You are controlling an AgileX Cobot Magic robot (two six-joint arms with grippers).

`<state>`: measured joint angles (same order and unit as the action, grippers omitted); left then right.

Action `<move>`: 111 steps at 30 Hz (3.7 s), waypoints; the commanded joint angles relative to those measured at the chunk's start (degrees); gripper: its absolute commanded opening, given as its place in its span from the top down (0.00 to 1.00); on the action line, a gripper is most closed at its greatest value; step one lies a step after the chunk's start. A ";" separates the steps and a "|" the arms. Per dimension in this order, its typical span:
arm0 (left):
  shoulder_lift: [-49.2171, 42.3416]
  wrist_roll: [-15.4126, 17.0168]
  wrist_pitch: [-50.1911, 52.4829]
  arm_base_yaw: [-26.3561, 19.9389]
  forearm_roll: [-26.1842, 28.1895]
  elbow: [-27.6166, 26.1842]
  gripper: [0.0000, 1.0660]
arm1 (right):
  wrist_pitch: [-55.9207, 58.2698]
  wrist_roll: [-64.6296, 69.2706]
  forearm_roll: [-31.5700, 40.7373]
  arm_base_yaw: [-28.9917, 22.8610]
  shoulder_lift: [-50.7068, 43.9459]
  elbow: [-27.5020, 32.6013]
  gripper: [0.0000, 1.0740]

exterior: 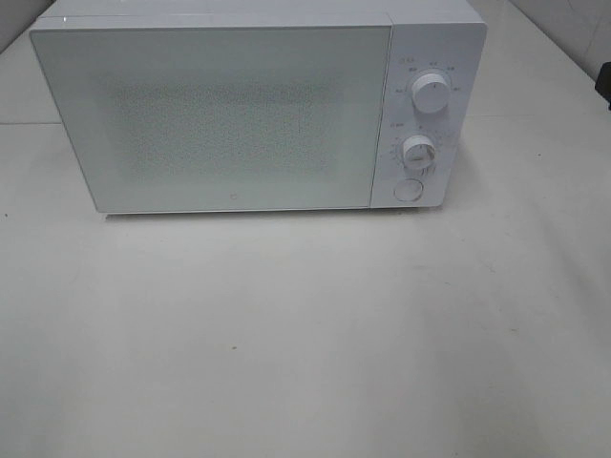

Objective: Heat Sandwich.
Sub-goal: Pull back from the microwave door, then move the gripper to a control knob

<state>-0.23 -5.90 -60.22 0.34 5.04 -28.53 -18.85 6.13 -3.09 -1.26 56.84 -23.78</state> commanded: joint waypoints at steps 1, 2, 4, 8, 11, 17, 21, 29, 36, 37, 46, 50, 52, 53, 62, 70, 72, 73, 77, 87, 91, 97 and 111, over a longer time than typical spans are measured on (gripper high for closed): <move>-1.60 0.00 0.74 -0.23 0.40 0.23 0.08 | -12.15 -1.72 3.61 0.23 2.75 3.09 0.30; -1.60 0.00 0.74 -0.23 0.40 0.23 0.08 | -12.15 -1.72 3.61 0.23 2.75 3.09 0.30; -1.60 0.00 0.74 -0.23 0.40 0.23 0.08 | -17.25 -3.15 7.96 0.23 4.58 4.93 0.30; -1.60 0.00 0.74 -0.23 0.40 0.23 0.08 | -24.98 -6.76 13.98 -0.06 8.14 7.16 0.30; -1.60 0.00 0.74 -0.23 0.40 0.23 0.08 | -29.74 -9.80 18.79 -4.18 11.00 8.77 0.30; -1.60 0.00 0.74 -0.23 0.40 0.23 0.08 | -36.38 -14.32 24.35 -14.09 16.27 10.37 0.30; -1.60 0.00 0.74 -0.23 0.40 0.23 0.08 | -39.02 -18.33 28.88 -20.11 19.19 10.37 0.30; -1.60 0.00 0.74 -0.23 0.40 0.23 0.08 | -47.38 -22.52 37.64 -31.68 25.61 10.37 0.30; -1.60 0.00 0.74 -0.23 0.40 0.23 0.08 | -52.60 -23.55 44.86 -37.99 30.25 10.26 0.30; -1.60 0.00 0.74 -0.23 0.40 0.23 0.08 | -53.40 -23.55 45.95 -38.79 31.05 10.26 0.30; -1.60 0.00 0.74 -0.23 0.40 0.23 0.08 | -54.55 -23.55 53.57 -45.15 36.44 6.25 0.30; -1.60 0.00 0.74 -0.23 0.40 0.23 0.08 | -54.43 -23.55 53.57 -45.26 36.90 4.98 0.30; -1.60 0.00 0.74 -0.23 0.40 0.23 0.08 | -54.55 -23.55 53.57 -45.26 36.90 4.93 0.30; -1.60 0.00 0.74 -0.23 0.40 0.23 0.08 | -54.55 -23.55 53.57 -45.26 36.90 4.93 0.30; -1.60 0.00 0.74 -0.23 0.40 0.23 0.08 | -54.55 -23.61 53.40 -44.92 40.51 2.01 0.30; -1.60 0.00 0.74 -0.23 0.34 0.23 0.08 | -54.72 -23.66 53.29 -44.18 46.41 -3.55 0.30; -1.60 0.00 0.74 -0.23 0.34 0.23 0.08 | -54.60 -23.66 53.23 -43.77 46.93 -4.01 0.30; -1.60 0.00 0.74 -0.23 0.34 0.23 0.08 | -54.49 -23.61 53.11 -43.32 47.38 -4.64 0.30; -1.60 0.00 0.74 -0.23 0.34 0.23 0.08 | -54.43 -23.61 52.14 -41.02 48.82 -6.70 0.30; -1.60 0.00 0.74 -0.23 0.34 0.23 0.08 | -52.83 -23.61 47.73 -36.90 52.65 -12.32 0.30; -1.60 0.00 0.74 -0.23 0.34 0.23 0.08 | -52.77 -23.61 46.81 -35.92 54.09 -14.15 0.30; -1.60 0.00 0.74 -0.23 0.40 0.23 0.08 | -51.39 -23.55 45.66 -35.58 57.35 -16.62 0.30; -1.60 0.00 0.74 -0.23 0.34 0.23 0.08 | -50.53 -23.43 45.49 -34.89 60.22 -19.31 0.30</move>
<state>-0.23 -5.90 -60.22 0.34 5.04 -28.53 -69.10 -16.73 42.86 -36.44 117.17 -42.40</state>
